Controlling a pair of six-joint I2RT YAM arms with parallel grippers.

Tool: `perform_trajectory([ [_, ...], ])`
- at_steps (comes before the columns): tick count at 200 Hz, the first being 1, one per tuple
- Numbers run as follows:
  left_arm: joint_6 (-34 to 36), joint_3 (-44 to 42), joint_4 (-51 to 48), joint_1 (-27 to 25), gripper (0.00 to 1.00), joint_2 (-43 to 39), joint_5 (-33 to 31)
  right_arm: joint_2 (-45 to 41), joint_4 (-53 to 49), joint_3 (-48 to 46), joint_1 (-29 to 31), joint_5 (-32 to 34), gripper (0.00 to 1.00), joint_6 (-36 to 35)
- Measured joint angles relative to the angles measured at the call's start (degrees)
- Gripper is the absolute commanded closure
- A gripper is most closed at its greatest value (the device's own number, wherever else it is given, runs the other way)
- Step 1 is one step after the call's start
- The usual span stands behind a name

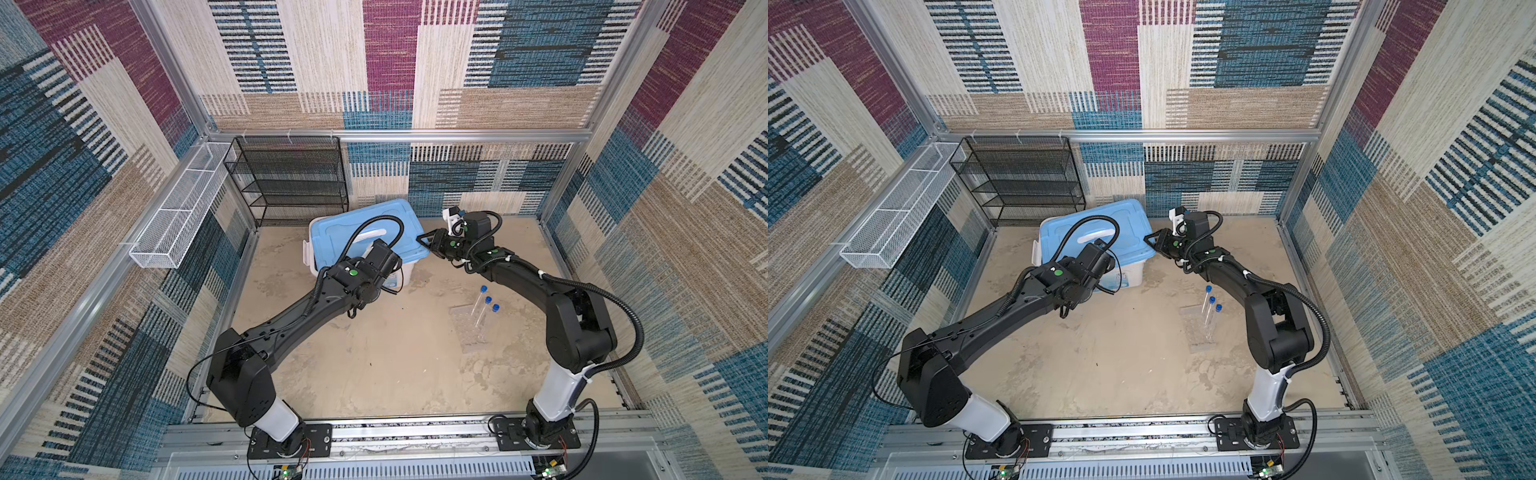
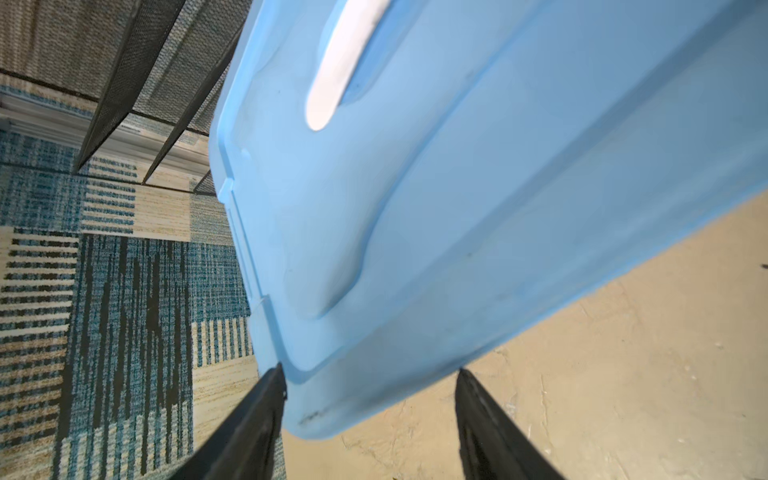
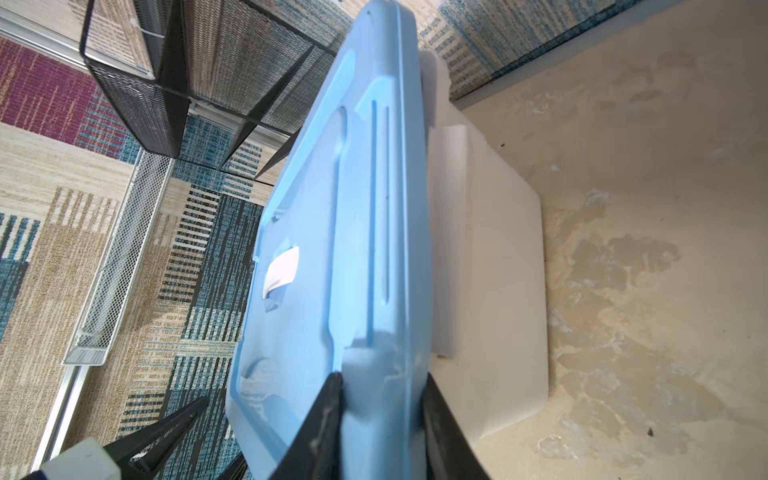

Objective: Organize the chemistry lab equipment
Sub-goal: 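Lower the lid flat onto the bin top with both grippers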

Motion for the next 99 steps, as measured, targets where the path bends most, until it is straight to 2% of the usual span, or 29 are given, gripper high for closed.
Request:
perform_trajectory([
  [45, -2.4, -2.1, 0.5, 1.3, 0.34, -2.0, 3.1, 1.2, 0.4, 0.4, 1.3, 1.6, 0.73, 0.6],
  [99, -10.6, -3.2, 2.6, 13.3, 0.34, -12.2, 20.4, 2.2, -0.2, 1.4, 1.6, 3.6, 0.68, 0.2],
])
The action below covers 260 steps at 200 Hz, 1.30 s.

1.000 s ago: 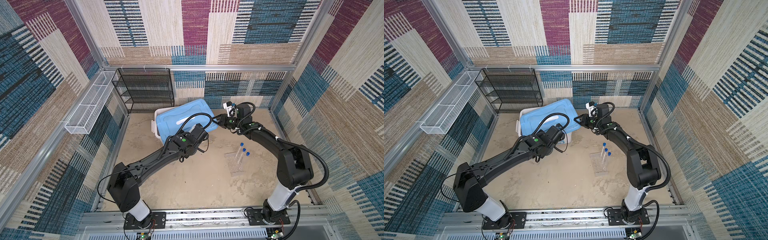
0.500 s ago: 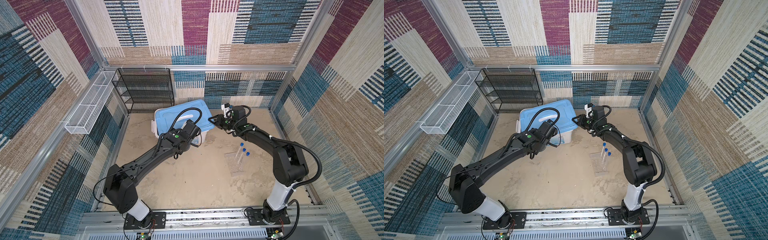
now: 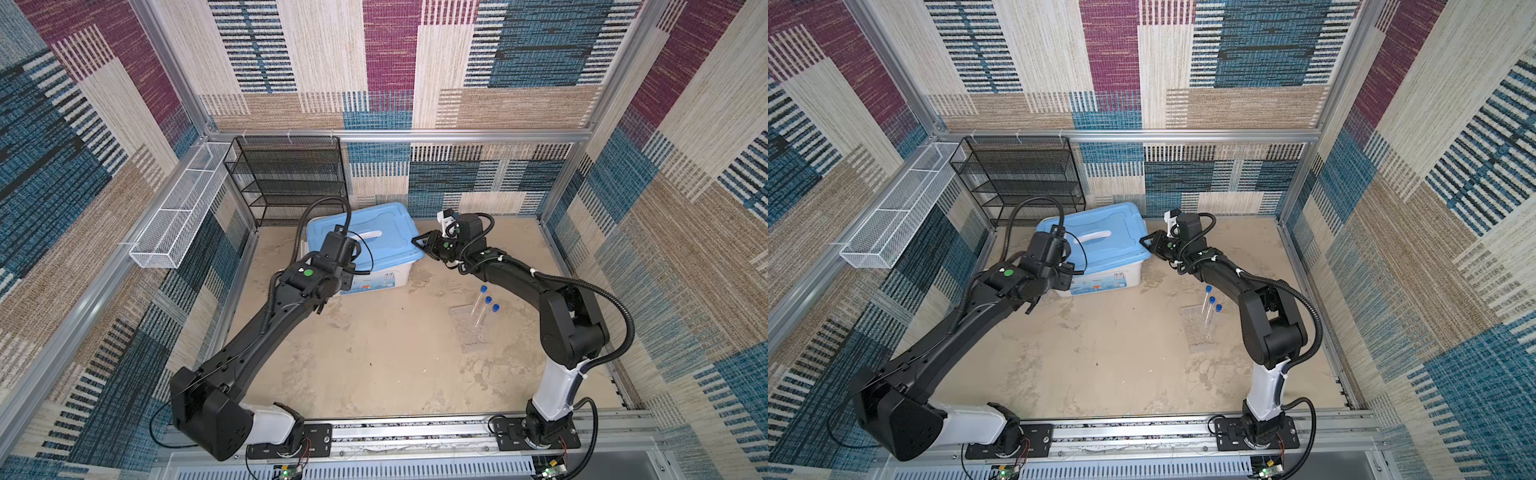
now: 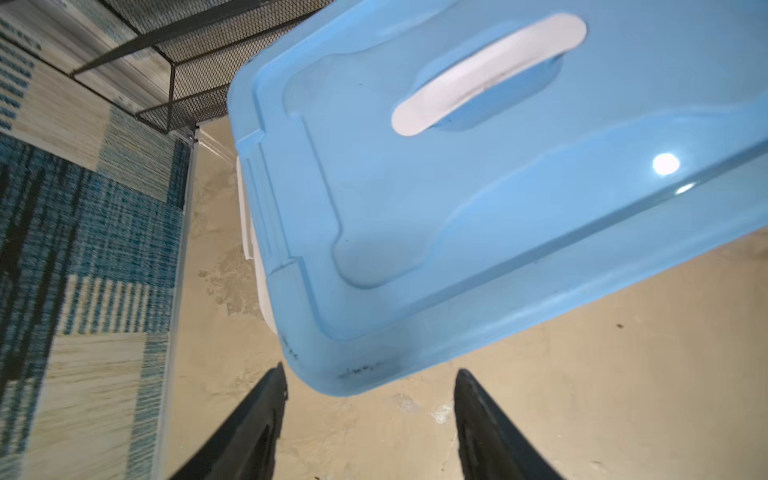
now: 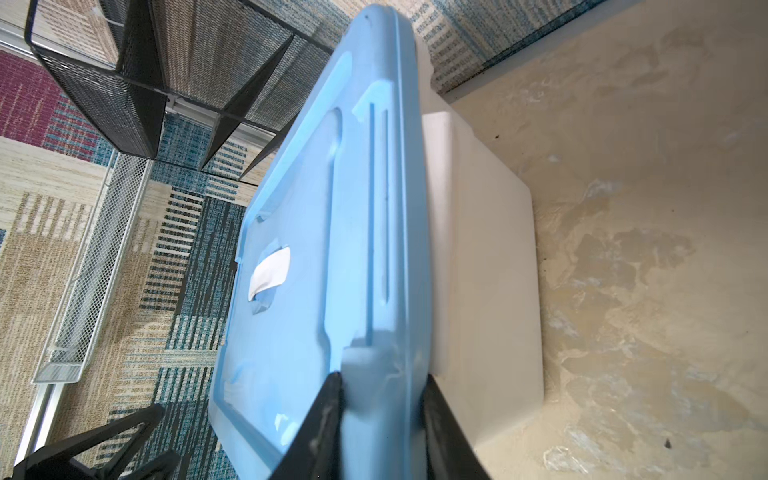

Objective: Organize the chemistry lab equipment
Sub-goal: 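Lower the lid flat onto the bin top with both grippers, then press the lid edges down onto the bin rim with both grippers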

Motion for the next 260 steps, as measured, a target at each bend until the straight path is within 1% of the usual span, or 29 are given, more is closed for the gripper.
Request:
perform_trajectory([
  [22, -2.0, 0.0, 1.5, 5.4, 0.34, -1.1, 5.7, 0.3, 0.1, 0.0, 0.1, 0.4, 0.68, -0.5],
  [35, -3.7, -0.2, 2.5, 8.9, 0.34, -0.5, 8.3, 0.5, 0.2, 0.0, 0.1, 0.3, 0.66, -0.5],
  [49, -6.1, -0.8, 3.5, 12.5, 0.34, 0.0, 10.1, 0.5, 0.2, 0.0, 0.1, 0.4, 0.62, -0.8],
  [64, -7.2, -1.0, 5.0, 16.2, 0.34, 0.8, 11.8, 0.5, 0.1, 0.0, 0.1, 1.3, 0.59, -1.8],
  [85, -8.4, 0.0, 7.6, 19.9, 0.34, 2.9, 14.6, 1.0, 0.2, 0.0, 0.1, 1.3, 0.58, -2.3],
  [98, -8.3, 0.4, 9.6, 20.7, 0.33, 4.4, 15.0, 1.2, 0.2, 0.1, 0.1, 1.3, 0.58, -2.6],
  [111, -8.3, 0.5, 11.7, 21.3, 0.34, 6.4, 17.6, 1.4, 0.2, 0.1, 0.1, 1.3, 0.58, -2.6],
  [122, -8.3, 0.3, 13.1, 21.7, 0.33, 8.0, 18.4, 1.4, 0.2, 0.1, 0.1, 1.3, 0.58, -2.6],
  [132, -8.3, 0.0, 14.0, 22.0, 0.33, 9.1, 19.6, 1.4, 0.1, 0.3, 0.1, 1.4, 0.56, -2.8],
  [145, -8.3, -0.2, 15.1, 22.3, 0.33, 10.2, 19.6, 1.6, 0.1, 1.0, 0.1, 1.4, 0.52, -3.0],
  [186, -7.9, -0.2, 16.8, 22.9, 0.32, 12.6, 20.8, 2.6, -0.7, 3.5, 0.1, 1.2, 0.52, -3.9],
  [213, -8.0, -0.7, 20.2, 23.7, 0.38, 13.5, 22.6, 3.3, -1.8, 4.3, 0.3, 1.2, 0.51, -4.8],
  [245, -8.5, -0.8, 21.4, 23.8, 0.39, 13.9, 22.9, 3.3, -4.7, 6.2, 1.0, 2.6, 0.44, -6.5],
  [260, -8.9, -1.0, 22.2, 24.2, 0.4, 14.2, 24.1, 3.3, -6.0, 7.3, 1.6, 3.2, 0.43, -7.6],
])
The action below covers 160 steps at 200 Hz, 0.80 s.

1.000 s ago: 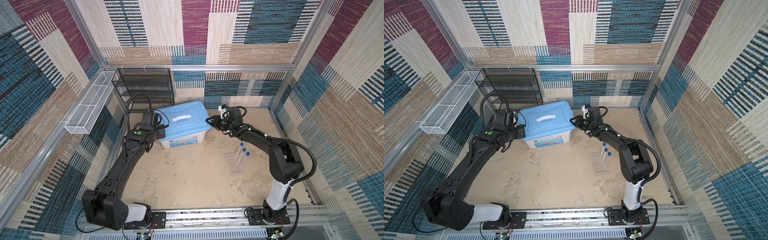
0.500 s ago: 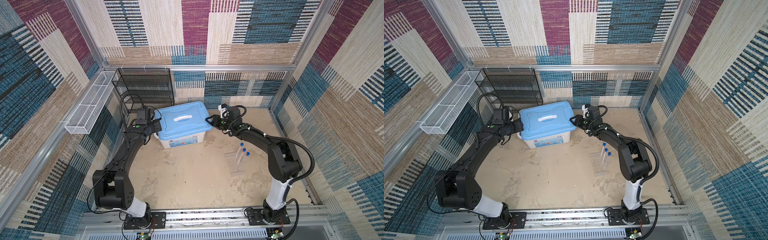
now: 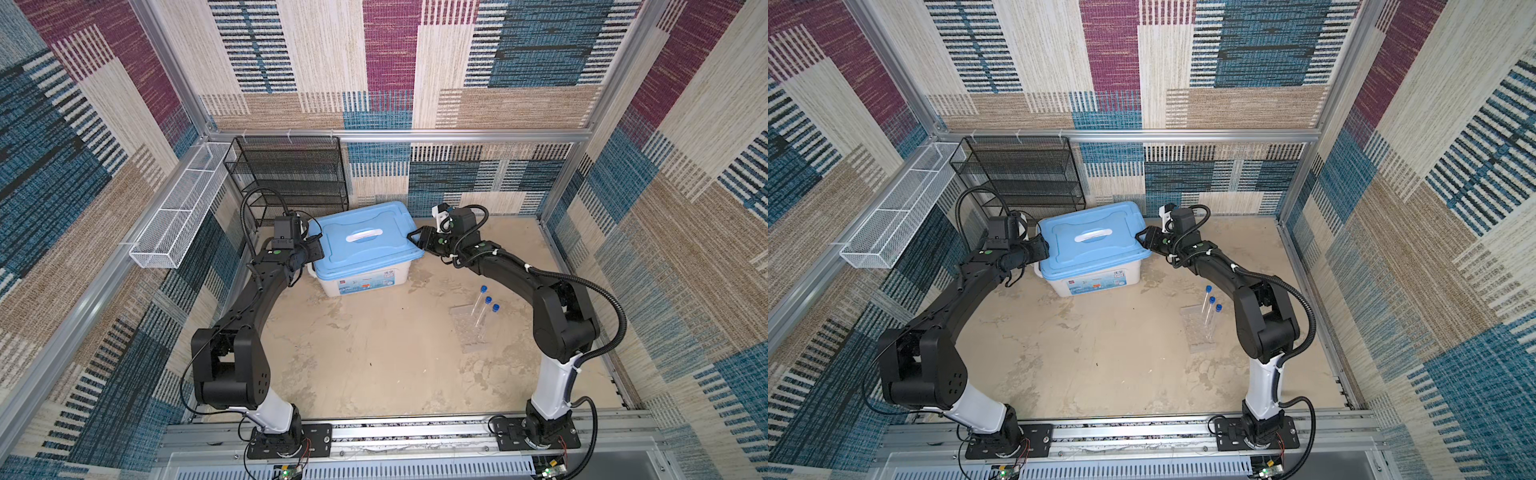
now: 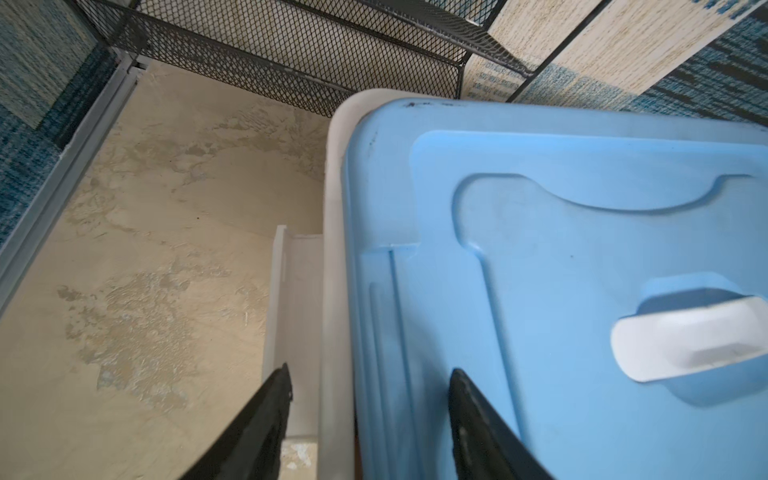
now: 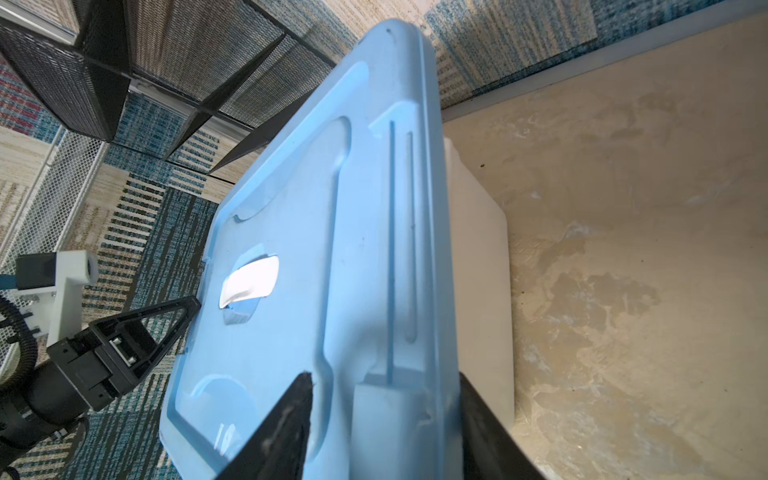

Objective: Organize the chemistry lab equipment
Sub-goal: 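Press the lid edges down onto the bin rim with both grippers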

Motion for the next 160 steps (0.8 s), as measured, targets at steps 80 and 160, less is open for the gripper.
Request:
perform_trajectory([
  [80, -1.9, -2.3, 2.8, 1.5, 0.37, -0.7, 4.0, 2.5, -4.8, 4.9, 1.3, 1.2, 0.34, -2.7],
  [160, -4.6, -2.6, 3.2, 2.1, 0.45, -0.9, 5.3, 2.2, -7.3, 6.3, 2.1, 2.7, 0.27, -4.0],
])
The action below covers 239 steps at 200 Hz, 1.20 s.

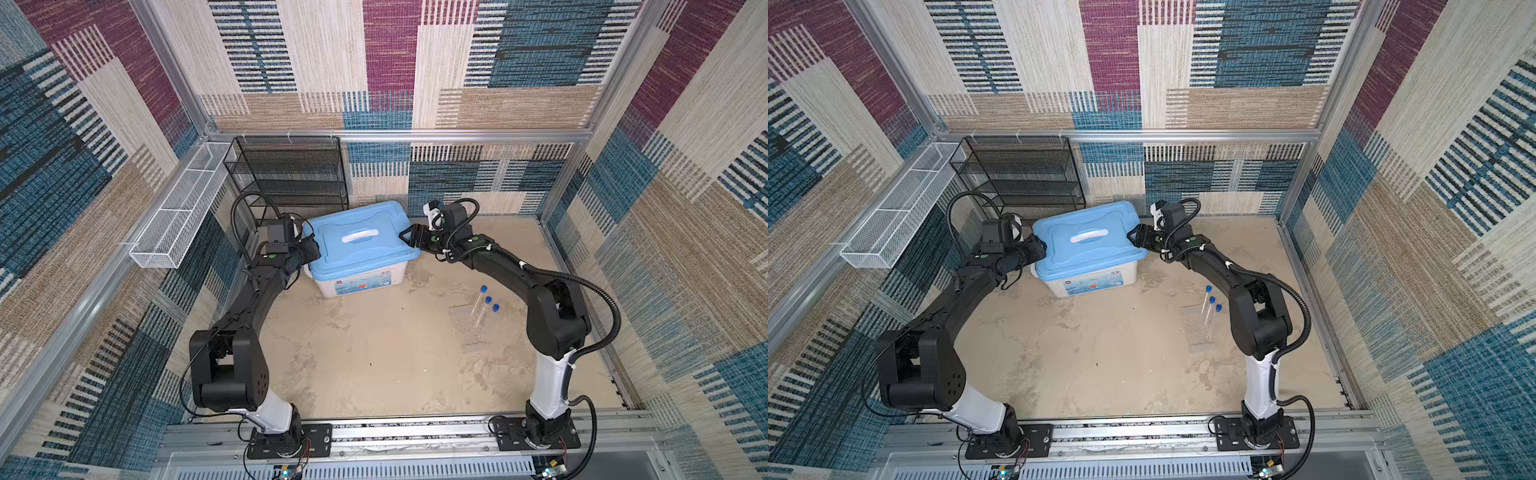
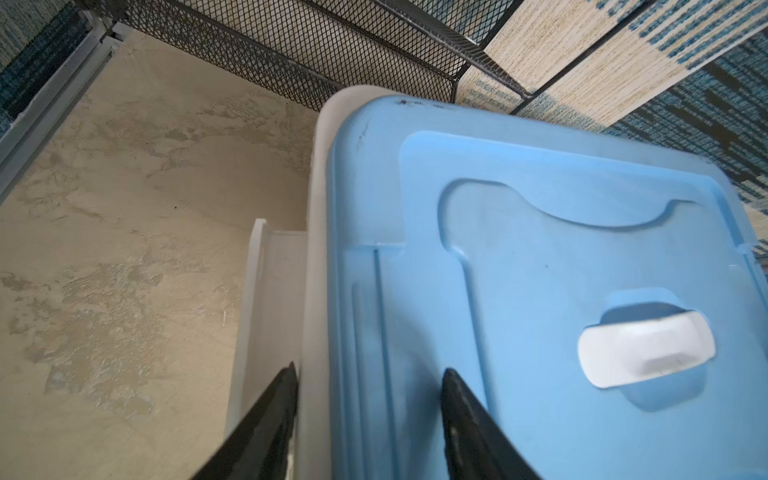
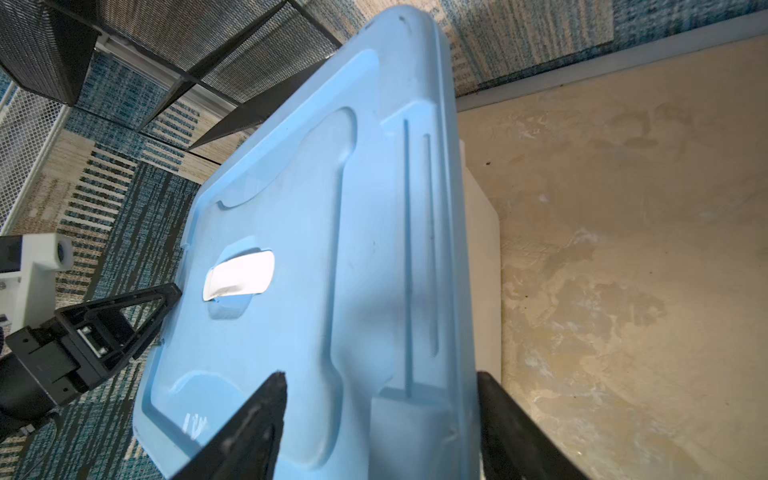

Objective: Organize the chemistry lab equipment
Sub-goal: 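Press the lid edges down onto the bin rim with both grippers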

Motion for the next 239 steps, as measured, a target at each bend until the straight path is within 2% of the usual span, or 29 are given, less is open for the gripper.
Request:
perform_trajectory([
  [39, -0.7, -0.1, -0.7, 0.1, 0.45, -0.5, 0.4, -0.4, -2.0, 0.1, 0.1, 0.4, 0.38, -1.3],
  [133, -3.3, -1.7, 1.0, 1.2, 0.37, -1.1, 4.7, -1.0, -3.6, 4.3, 0.9, -0.5, 0.44, -1.7],
  [187, -4.7, -1.7, 0.6, 2.0, 0.44, -1.1, 5.6, 1.0, -3.0, 5.7, 1.1, -0.6, 0.39, -1.0],
  [239, -4.6, 0.1, -1.1, 2.1, 0.45, 0.1, 4.9, 3.3, -3.1, 7.4, 1.2, 1.4, 0.35, -2.5],
])
